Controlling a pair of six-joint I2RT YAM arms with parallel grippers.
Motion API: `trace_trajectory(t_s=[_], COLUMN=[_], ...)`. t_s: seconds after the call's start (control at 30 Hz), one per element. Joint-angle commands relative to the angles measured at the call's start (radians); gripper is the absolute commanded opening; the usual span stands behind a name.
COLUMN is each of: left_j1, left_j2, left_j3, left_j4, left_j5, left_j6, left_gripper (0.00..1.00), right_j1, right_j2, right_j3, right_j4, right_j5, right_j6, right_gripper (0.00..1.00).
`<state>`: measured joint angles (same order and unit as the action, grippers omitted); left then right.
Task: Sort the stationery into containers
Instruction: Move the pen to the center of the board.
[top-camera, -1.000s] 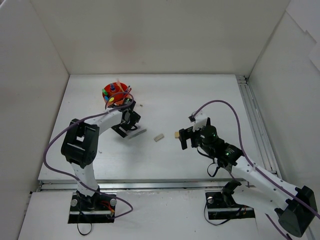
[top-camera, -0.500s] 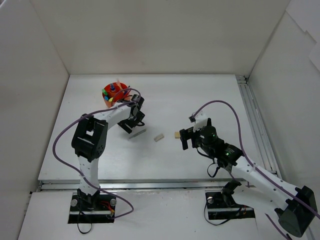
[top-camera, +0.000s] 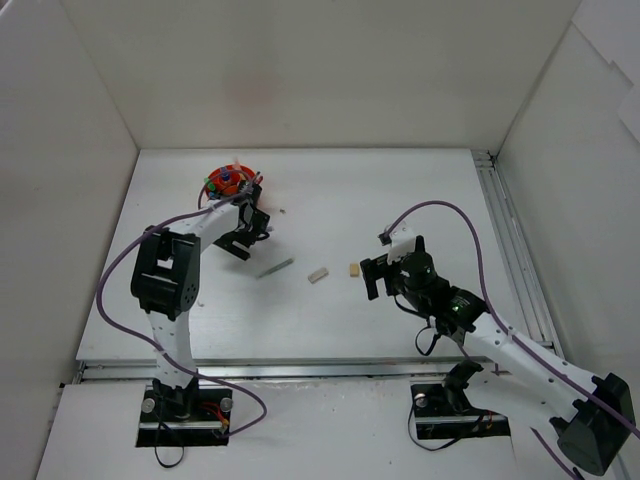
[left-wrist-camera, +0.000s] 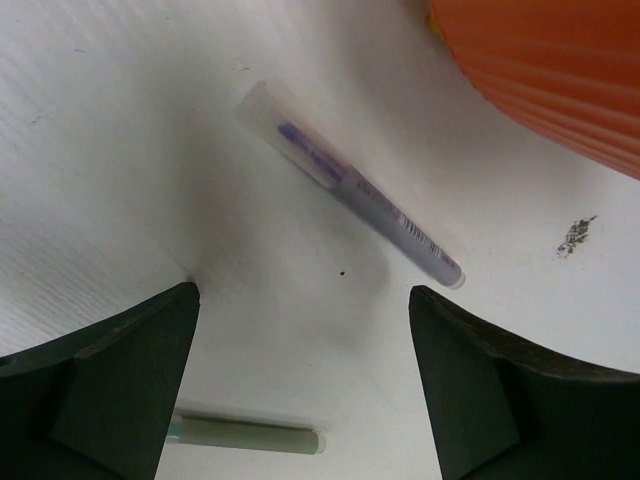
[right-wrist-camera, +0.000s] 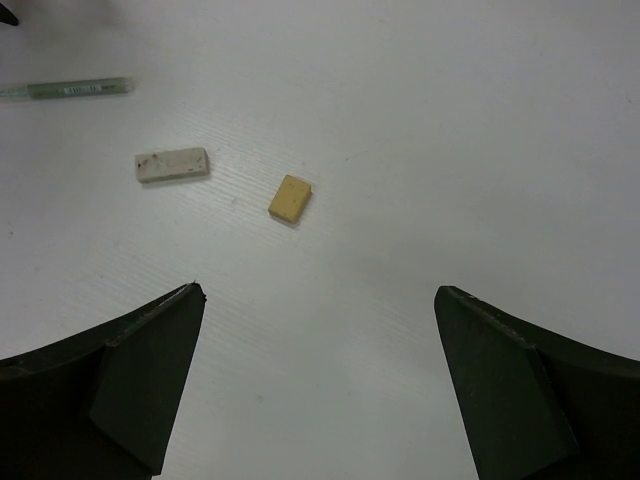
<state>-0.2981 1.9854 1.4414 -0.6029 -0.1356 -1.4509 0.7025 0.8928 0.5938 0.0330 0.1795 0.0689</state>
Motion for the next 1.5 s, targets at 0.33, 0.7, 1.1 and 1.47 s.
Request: trace_trajectory(t_s=[0.33,0.7,1.1,1.47], left_j1=[-0.009,-0.009,-0.055,-0.055], left_j2=[-0.031,-0.137,-0.019,0.052], left_j3=[0.060,-0.018,0.086,0.117], left_j4=[0.057,0.357,0.546,0.540], left_j5=[-0.032,-0.032,0.160,0.036], left_j6=[-0.109,0.338,0.897,1.021], left_gripper=[0.86,0.91,0.93,0.94], right_j1=[0.006,0.011,0.006,0.006], right_j2=[0.023,0.054,0.035,0.061], right_j3=[0.067,0.064,0.052,0.066], right_j4=[0.038,0.059,0.061,0.059], right_j5=[0.031,0.012,0.012,0.003], right_j6=[-0.030,-0.040,-0.044,-0.058], right_gripper=[0.98,0.98,0.98,0.98])
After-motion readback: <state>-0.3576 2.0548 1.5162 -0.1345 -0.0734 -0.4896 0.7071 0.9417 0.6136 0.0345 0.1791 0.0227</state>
